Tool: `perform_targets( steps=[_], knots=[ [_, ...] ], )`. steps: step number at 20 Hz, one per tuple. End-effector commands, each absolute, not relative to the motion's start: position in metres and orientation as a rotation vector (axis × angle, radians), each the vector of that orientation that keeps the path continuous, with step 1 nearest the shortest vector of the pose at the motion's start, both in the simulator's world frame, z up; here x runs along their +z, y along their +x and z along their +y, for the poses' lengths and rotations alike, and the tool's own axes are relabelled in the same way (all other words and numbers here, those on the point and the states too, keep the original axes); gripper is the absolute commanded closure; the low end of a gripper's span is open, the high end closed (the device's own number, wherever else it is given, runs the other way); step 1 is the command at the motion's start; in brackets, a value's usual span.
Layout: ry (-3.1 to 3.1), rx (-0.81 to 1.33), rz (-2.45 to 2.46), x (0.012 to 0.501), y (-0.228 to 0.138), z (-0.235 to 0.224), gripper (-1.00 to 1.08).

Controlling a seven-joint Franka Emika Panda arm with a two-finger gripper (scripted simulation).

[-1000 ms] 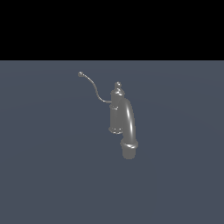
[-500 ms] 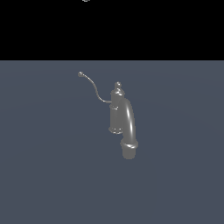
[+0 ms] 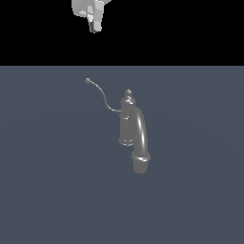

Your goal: Turn on the faucet by rotating a designated handle.

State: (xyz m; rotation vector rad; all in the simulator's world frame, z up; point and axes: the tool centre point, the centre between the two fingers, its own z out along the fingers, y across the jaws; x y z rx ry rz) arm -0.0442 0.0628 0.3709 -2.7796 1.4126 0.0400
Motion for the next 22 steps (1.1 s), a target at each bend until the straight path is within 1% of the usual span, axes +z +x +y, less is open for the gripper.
perform_targets(
  steps=[1, 14, 22],
  knots=[
    [-2.733, 0.041, 1.502, 0.359, -0.032, 0.067, 1.08],
    [-2.464, 0.027, 1.931, 0.292, 0.021, 0.086, 1.08],
    [-2.327, 0.010, 2.106, 0.258, 0.041, 0.094, 1.08]
  ],
)
